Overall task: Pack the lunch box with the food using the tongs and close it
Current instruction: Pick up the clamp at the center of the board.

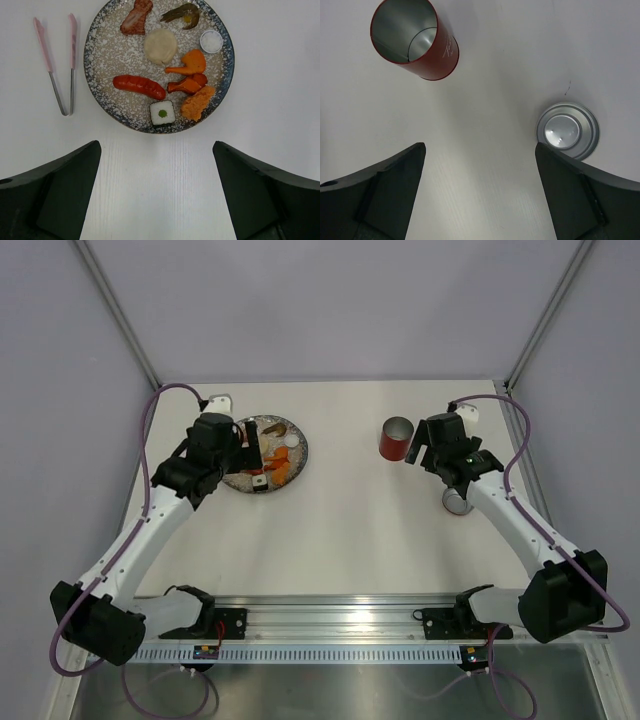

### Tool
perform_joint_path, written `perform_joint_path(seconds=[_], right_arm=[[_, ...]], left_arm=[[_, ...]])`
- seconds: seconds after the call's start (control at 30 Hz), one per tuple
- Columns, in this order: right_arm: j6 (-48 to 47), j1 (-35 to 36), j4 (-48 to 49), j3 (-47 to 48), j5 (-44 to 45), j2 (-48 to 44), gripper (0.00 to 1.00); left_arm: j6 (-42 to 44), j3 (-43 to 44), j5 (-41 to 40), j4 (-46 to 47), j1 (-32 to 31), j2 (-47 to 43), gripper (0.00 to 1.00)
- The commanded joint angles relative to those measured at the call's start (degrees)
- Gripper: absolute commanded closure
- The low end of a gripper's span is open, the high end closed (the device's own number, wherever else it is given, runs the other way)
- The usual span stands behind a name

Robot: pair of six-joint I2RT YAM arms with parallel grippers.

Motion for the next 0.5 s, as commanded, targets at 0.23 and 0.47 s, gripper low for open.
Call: perform_joint_path(seconds=[0.23,0.47], right_arm=[[-1.8,-0.1,4.0,-1.7,-3.8,-2.3,0.01],[-2.9,-0.2,5.5,-3.9,-5.2,-5.2,0.01]], left_arm=[[0.0,0.5,-2.4,1.9,0.2,-2.0,0.01],[-2.7,5.0,-1.5,-4.5,7.5,4.5,0.01]])
